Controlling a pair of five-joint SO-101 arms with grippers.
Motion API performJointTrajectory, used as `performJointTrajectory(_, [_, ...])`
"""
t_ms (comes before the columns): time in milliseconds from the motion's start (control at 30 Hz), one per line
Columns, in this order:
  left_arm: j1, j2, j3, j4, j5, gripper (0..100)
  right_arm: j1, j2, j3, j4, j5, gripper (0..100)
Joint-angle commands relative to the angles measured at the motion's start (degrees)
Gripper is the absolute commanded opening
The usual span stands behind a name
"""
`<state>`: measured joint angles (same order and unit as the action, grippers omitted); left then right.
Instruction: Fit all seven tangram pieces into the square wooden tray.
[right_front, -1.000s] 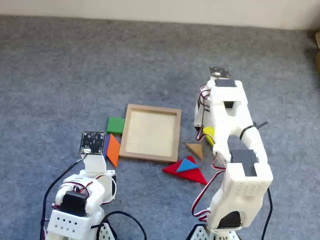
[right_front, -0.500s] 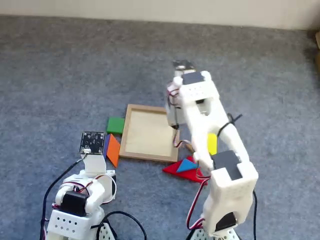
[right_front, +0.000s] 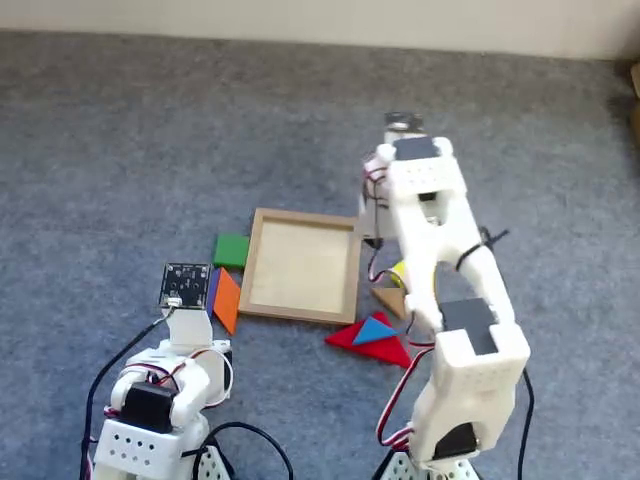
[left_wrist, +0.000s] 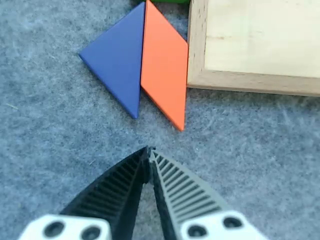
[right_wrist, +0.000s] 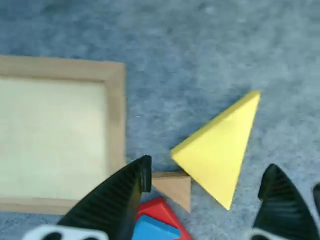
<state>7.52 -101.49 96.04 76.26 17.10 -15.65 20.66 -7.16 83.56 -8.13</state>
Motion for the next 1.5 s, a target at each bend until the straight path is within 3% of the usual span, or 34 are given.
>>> performJointTrajectory(0, [-0.5,-2.4,1.2,0.3,-0.1,1,0.8,3.2,-0.7,-1.1,-0.6,33.6])
performJointTrajectory(300, [-0.5,-2.4,1.2,0.3,-0.1,1,3.8,9.0,-3.1,-1.0,-0.6,33.6])
performJointTrajectory(1067, [-0.5,-2.4,1.2,0.3,-0.1,1,2.4,13.5,-2.8,-0.9,1.8,33.5])
performJointTrajectory(1267, [-0.5,-2.4,1.2,0.3,-0.1,1,2.5,13.5,-2.8,-1.7,1.8,25.5])
performJointTrajectory(1467, [-0.5,-2.4,1.2,0.3,-0.1,1,2.6,13.0,-2.8,-3.0,4.0,24.5])
